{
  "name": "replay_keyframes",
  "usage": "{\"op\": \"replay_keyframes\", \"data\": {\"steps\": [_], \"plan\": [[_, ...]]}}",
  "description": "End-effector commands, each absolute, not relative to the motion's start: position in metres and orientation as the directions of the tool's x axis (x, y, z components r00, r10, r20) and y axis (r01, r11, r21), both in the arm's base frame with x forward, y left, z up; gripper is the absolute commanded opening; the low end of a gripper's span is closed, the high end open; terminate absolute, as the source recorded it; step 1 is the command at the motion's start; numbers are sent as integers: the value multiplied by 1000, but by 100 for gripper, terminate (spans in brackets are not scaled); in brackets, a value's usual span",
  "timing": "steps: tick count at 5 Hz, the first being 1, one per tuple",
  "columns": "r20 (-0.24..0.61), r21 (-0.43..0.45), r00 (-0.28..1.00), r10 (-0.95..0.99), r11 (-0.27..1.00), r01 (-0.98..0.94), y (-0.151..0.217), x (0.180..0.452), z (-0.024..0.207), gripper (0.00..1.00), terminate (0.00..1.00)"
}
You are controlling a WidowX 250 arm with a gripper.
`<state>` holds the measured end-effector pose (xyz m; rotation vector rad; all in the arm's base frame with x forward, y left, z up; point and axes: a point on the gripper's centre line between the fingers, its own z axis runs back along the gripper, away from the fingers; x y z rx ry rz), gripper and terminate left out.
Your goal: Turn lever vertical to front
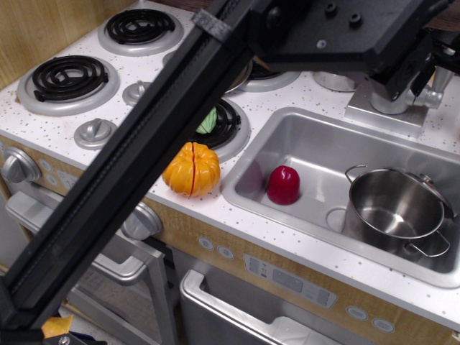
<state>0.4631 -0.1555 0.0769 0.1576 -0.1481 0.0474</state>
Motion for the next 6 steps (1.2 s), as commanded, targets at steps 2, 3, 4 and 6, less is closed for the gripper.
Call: {"op": "replay_keyframes", "data": {"steps": [2,3,4,6], "plan": [[195,143,981,19,989,-48,-161,474,88,100,0],[224,165,974,19,985,-57,-160,478,101,100,0],[294,225,956,20,970,-89,-158,474,116,100,0],[388,269,921,-15,958,-97,-142,483,124,100,0]]}}
